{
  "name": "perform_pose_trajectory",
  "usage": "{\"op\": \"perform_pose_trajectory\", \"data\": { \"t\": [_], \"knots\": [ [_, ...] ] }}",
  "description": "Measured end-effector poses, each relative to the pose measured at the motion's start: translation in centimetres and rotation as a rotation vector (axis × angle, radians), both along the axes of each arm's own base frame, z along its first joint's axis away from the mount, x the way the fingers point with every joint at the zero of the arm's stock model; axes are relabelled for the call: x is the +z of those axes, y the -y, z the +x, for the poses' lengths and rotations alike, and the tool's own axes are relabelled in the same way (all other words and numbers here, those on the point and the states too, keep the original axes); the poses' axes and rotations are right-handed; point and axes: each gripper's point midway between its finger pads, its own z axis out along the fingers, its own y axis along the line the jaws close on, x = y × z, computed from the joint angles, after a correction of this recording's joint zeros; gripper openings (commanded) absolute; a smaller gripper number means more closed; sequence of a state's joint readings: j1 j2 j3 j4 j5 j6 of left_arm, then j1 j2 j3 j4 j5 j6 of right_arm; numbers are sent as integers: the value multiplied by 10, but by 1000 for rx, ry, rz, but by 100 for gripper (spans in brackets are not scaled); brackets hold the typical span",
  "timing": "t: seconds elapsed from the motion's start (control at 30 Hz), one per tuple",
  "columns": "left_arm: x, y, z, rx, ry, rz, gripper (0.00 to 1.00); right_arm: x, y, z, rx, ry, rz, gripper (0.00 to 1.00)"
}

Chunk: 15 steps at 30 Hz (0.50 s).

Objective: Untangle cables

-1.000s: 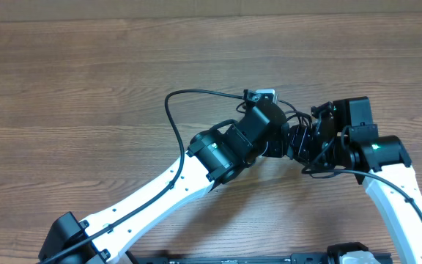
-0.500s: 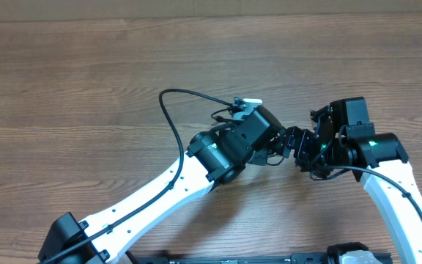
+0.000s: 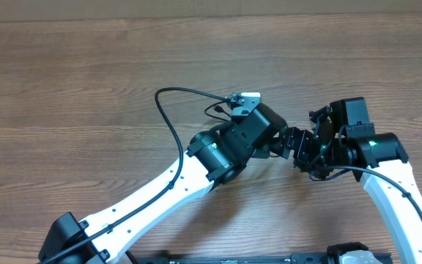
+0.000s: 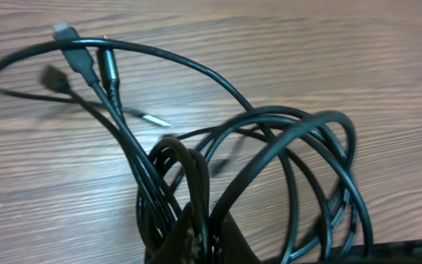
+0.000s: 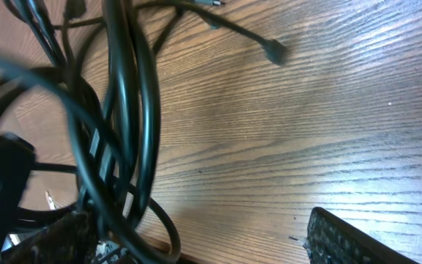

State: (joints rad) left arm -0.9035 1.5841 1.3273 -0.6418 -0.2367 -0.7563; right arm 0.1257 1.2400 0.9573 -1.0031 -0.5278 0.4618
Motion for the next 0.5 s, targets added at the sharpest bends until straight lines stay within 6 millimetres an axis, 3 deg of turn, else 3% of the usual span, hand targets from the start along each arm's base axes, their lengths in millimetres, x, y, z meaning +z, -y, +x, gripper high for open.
{"op": "perform_pose_trajectory", "data": {
  "t": [0.17, 0.5],
  "knots": [
    [7, 14, 0, -26, -3, -73, 4, -1, 1, 0, 1, 1, -11, 87],
    [7, 15, -1, 62, -55, -147, 4, -1, 1, 0, 7, 4, -6, 87]
  ]
}}
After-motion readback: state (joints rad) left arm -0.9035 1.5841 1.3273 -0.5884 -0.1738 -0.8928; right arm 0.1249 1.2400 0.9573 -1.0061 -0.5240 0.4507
